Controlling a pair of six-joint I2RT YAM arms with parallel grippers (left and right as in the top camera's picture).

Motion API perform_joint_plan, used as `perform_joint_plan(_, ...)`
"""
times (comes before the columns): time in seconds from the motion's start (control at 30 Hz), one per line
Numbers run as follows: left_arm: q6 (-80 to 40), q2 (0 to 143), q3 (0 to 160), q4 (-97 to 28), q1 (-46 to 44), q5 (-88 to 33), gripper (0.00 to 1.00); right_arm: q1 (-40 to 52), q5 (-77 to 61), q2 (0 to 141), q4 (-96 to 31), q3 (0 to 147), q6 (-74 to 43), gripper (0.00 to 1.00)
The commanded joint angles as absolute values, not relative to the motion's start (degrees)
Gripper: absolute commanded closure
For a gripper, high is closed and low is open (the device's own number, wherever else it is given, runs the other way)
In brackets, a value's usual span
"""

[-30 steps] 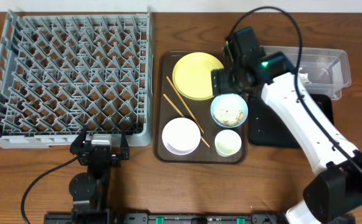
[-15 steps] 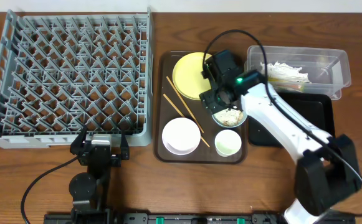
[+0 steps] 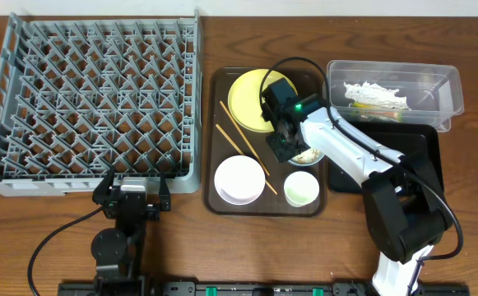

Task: Sort waste into correct bins and load items into the dishwasher
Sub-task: 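Move the right gripper down and grasp the light-blue rice bowl rim, then carry the bowl right and tip the rice onto the black tray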

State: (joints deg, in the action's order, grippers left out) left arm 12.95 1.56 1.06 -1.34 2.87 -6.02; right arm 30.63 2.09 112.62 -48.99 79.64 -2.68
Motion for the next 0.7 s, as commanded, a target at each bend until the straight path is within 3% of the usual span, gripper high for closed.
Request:
perform_joint_plan(0.0,13.47,1.41,0.23,-3.4,2.7,-6.87,0.01,30.83,3.64,113.51,-49.71,79.24,-3.75,0.69)
perform_joint_plan(0.13,13.47,1.41,0.23,-3.4,2.7,-6.87,0.01,30.83,4.32,113.54,-49.47,78.74,-3.81,0.81)
perform_joint_plan(0.3,13.45,1.41,0.23,-3.4,2.7,-6.87,0.01,30.83,4.49,113.54,-49.54,78.67,-3.79,0.8)
perform_joint_plan(0.33,13.47,1.41,0.23,-3.4,2.7,-6.87,0.01,30.83,4.49,113.54,-49.54,78.67,-3.79,0.79)
perform_joint_plan(0.4,13.47,1.41,0.23,-3.4,2.7,-6.87,0.01,30.83,4.49,113.54,-49.54,78.63,-3.77,0.64)
perform_joint_plan(0.5,13.47,1.41,0.23,-3.4,2.7,-6.87,0.01,30.83,4.49,113.54,-49.52,78.56,-3.79,0.62)
perform_joint_plan(0.67,13.47,1.41,0.23,-3.4,2.7,-6.87,0.01,30.83,4.54,113.54,-49.41,78.56,-3.75,0.76)
